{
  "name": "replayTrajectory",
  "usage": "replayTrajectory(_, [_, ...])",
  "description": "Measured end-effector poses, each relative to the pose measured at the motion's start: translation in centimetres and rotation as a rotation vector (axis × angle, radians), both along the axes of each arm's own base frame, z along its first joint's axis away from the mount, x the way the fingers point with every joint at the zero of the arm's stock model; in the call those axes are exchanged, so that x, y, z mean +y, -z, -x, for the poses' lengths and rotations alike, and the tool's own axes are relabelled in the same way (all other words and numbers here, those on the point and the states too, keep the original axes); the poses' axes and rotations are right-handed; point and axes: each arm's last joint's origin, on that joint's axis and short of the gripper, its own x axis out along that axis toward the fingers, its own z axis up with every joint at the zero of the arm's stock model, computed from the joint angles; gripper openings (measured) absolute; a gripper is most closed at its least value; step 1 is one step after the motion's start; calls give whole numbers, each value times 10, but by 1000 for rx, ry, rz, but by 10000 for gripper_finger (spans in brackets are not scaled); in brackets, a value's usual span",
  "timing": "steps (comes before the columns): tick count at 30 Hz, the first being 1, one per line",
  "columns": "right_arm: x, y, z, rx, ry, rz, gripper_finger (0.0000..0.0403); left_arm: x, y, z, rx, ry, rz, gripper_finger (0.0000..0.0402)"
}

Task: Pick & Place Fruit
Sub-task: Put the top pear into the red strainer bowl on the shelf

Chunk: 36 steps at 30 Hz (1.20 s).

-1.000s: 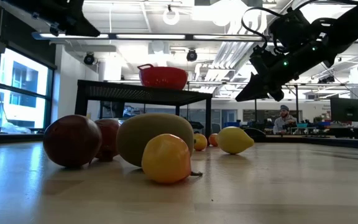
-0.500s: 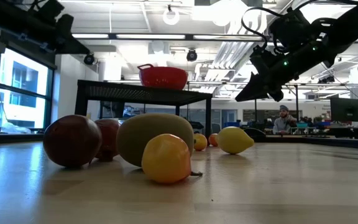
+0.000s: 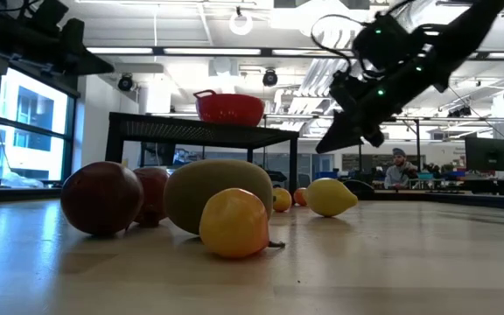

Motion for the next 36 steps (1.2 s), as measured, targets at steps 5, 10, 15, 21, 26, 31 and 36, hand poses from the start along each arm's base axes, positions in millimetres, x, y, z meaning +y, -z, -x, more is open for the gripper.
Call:
replayTrajectory(5, [-1,-6,-17,47,13,-38,2,-1,-1,2,-3,-3,-16,1])
replayTrajectory(10, [3,-8,-24,45,-17,-40,2,-1,-2,2,-12,-4,-19,0])
replayTrajectory(15, [8,-5,-24,84,-70,-47,14,-1,-2,2,-12,-6,-19,0])
replayTrajectory(21, [12,6,-27,133,-102,-33,101,-1,-2,2,-12,-6,-19,0])
replayTrajectory(26, [9,20,-31,193,-39,10,189,-1,-2,2,-9,-6,-18,0])
replayTrajectory(31, [7,36,-39,195,-25,21,235,-1,-1,2,-8,-6,-18,0])
replayTrajectory(36, [4,49,-44,200,30,64,244,-1,-1,2,-8,-5,-18,0])
